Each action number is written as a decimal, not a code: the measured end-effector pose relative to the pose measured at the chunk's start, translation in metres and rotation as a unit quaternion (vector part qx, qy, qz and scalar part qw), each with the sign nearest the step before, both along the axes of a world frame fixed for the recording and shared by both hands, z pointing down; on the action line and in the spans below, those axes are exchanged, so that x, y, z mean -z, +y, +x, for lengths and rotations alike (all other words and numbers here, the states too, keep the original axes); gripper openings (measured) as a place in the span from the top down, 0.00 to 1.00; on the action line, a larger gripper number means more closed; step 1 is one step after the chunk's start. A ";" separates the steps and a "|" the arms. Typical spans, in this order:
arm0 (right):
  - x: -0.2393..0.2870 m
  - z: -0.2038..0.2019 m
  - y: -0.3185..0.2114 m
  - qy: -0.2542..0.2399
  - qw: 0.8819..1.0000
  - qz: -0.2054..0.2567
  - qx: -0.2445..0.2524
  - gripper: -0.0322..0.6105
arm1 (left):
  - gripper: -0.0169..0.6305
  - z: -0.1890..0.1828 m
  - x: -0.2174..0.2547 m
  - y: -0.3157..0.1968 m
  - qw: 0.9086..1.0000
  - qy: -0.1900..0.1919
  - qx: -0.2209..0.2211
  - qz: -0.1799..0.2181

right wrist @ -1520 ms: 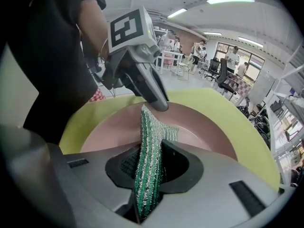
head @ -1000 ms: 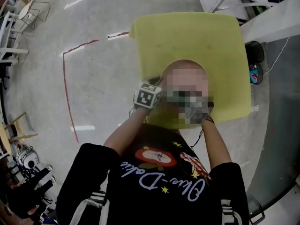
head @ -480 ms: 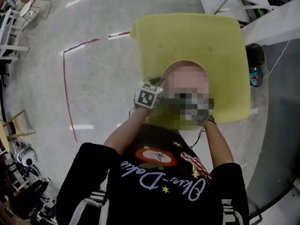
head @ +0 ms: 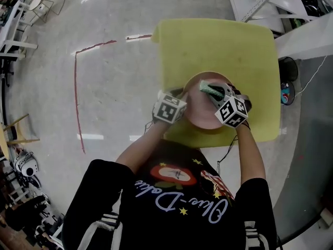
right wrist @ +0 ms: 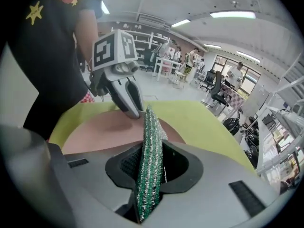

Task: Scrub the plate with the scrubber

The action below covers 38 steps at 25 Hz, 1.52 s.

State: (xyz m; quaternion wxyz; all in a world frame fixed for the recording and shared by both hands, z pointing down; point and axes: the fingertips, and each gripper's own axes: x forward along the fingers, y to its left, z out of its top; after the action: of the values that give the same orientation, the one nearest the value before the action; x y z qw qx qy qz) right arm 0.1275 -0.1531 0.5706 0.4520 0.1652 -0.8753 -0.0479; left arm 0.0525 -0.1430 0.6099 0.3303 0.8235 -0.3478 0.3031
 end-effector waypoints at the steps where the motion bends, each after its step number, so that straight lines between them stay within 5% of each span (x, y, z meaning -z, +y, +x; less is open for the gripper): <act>1: -0.002 0.001 -0.004 0.004 1.000 -0.001 -0.001 0.85 | 0.89 0.000 0.001 0.000 1.000 0.000 0.000 0.001; 14: -0.035 0.011 -0.003 0.069 0.997 -0.021 0.019 0.85 | 0.89 -0.007 0.000 0.000 1.000 -0.007 -0.001 0.005; 38: -0.040 0.005 0.079 0.043 0.996 -0.070 -0.022 0.85 | 0.89 -0.006 -0.002 -0.002 1.000 -0.008 0.004 0.008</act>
State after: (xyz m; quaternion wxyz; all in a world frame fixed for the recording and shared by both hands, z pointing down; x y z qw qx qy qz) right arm 0.1330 -0.0737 0.6103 0.5009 0.1500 -0.8522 0.0163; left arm 0.0463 -0.1450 0.6115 0.3224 0.8220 -0.3564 0.3057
